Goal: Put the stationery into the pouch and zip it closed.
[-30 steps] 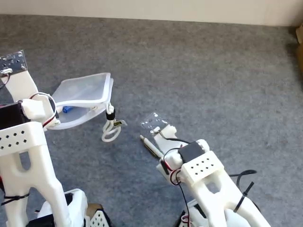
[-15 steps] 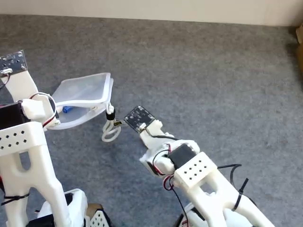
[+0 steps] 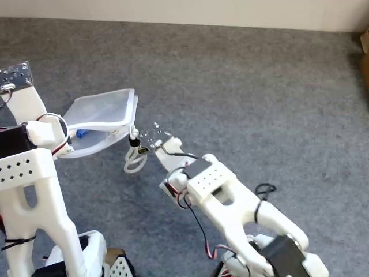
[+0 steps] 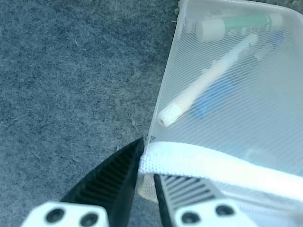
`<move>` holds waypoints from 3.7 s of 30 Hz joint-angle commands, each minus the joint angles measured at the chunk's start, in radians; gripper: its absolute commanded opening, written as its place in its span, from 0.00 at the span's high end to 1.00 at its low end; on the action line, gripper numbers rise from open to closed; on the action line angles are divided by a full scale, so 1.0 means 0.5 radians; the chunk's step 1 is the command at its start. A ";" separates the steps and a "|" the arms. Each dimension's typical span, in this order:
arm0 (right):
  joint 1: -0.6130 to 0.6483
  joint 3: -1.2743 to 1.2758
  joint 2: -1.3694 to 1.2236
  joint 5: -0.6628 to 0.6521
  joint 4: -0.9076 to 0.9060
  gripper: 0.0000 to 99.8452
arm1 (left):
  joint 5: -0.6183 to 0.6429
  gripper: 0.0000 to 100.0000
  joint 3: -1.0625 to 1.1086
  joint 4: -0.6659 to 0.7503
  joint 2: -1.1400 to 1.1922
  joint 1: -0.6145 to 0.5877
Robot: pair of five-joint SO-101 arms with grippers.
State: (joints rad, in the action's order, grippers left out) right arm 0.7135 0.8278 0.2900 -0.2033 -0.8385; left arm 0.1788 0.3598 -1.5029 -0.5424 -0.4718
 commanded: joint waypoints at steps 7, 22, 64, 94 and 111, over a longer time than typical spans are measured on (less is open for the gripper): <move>-0.127 -0.315 -0.339 0.025 0.032 0.91 | 0.021 0.99 -0.002 0.040 0.023 -0.029; -0.149 -0.591 -0.367 0.025 -0.370 0.91 | 0.021 0.99 -0.002 0.040 0.023 -0.029; -0.256 -0.075 -0.391 0.015 0.247 0.92 | 0.018 0.99 0.002 0.037 0.029 -0.026; -0.253 -0.155 -0.364 0.012 -0.112 1.00 | 0.021 0.99 0.048 0.080 0.023 -0.026; -0.081 0.186 0.419 0.012 -0.103 1.00 | 0.021 0.99 0.041 0.074 0.023 -0.026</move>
State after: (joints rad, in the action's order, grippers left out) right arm 0.6429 0.9198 0.4035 -0.2002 -0.8892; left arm 0.1772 0.3905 -1.4845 -0.5393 -0.4718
